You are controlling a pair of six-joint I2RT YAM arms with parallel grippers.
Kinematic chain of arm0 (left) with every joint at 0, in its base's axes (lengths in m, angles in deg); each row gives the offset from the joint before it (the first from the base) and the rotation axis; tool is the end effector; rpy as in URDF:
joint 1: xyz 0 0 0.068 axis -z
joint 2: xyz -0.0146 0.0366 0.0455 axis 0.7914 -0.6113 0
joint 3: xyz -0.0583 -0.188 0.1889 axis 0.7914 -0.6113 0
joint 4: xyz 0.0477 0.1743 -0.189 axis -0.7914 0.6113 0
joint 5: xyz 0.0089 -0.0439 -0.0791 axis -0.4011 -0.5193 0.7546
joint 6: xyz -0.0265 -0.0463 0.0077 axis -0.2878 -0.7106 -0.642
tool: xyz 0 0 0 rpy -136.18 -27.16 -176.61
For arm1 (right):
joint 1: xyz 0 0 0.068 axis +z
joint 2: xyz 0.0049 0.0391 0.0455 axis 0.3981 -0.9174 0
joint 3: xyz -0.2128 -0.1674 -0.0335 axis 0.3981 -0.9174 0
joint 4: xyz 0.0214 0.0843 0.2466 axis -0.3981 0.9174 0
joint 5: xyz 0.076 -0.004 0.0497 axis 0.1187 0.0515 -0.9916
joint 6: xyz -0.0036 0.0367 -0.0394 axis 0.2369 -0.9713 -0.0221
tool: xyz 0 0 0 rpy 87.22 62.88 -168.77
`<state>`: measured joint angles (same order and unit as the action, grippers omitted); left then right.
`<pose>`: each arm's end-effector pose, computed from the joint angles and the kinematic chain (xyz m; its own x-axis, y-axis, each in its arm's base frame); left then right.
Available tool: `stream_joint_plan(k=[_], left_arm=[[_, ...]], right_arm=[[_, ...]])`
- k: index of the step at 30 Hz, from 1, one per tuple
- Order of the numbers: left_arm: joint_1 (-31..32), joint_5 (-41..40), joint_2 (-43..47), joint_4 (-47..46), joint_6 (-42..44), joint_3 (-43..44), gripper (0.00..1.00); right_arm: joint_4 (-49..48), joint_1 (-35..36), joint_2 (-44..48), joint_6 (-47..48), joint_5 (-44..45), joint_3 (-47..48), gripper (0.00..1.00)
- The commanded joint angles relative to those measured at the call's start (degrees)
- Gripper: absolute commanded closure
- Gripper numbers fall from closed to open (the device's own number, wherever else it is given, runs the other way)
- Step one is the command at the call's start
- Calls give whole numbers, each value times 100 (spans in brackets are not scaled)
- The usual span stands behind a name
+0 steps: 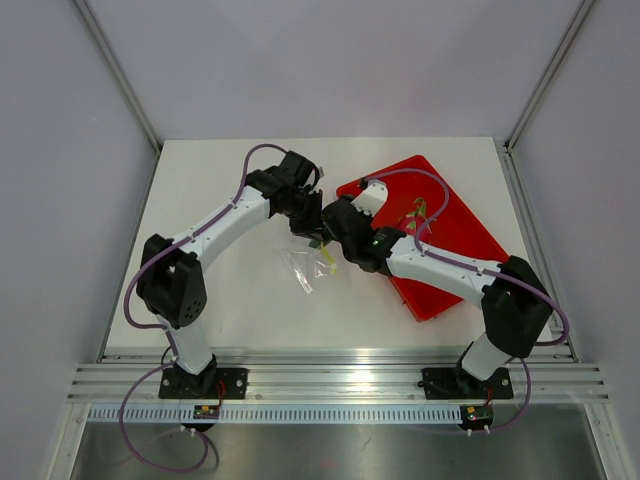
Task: Place the food in the zip-top bag and seal the zipper
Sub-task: Place the fake vegetable in the zipper food storage bag.
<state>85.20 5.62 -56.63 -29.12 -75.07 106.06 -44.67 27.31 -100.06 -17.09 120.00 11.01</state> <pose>0.3149 -0.2163 0.2815 -0.9594 0.0221 -0.2811 0.1613 0.8607 -0.4828 0.2462 0.2653 0.2671 -0.4487 0.4007 -0.7988 0.1288 0.9135 0.3859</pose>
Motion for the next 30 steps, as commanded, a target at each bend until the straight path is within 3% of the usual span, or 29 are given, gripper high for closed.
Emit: stream_joint_plan(k=[1,14,24,30], left_arm=[[-45,268,0,-435,-82,143,100],[-116,654,-246,-435,568,64,100],[-116,839,-308,-242,745,240,100],[-116,909,-264,-347,718,283,100]], right_arm=[[123,109,5,-263,-143,-27,87],[449,92,1147,-281,227,-369,86],[379,74,1165,-316,51,-212,86],[203,74,919,-447,-650,-167,86]])
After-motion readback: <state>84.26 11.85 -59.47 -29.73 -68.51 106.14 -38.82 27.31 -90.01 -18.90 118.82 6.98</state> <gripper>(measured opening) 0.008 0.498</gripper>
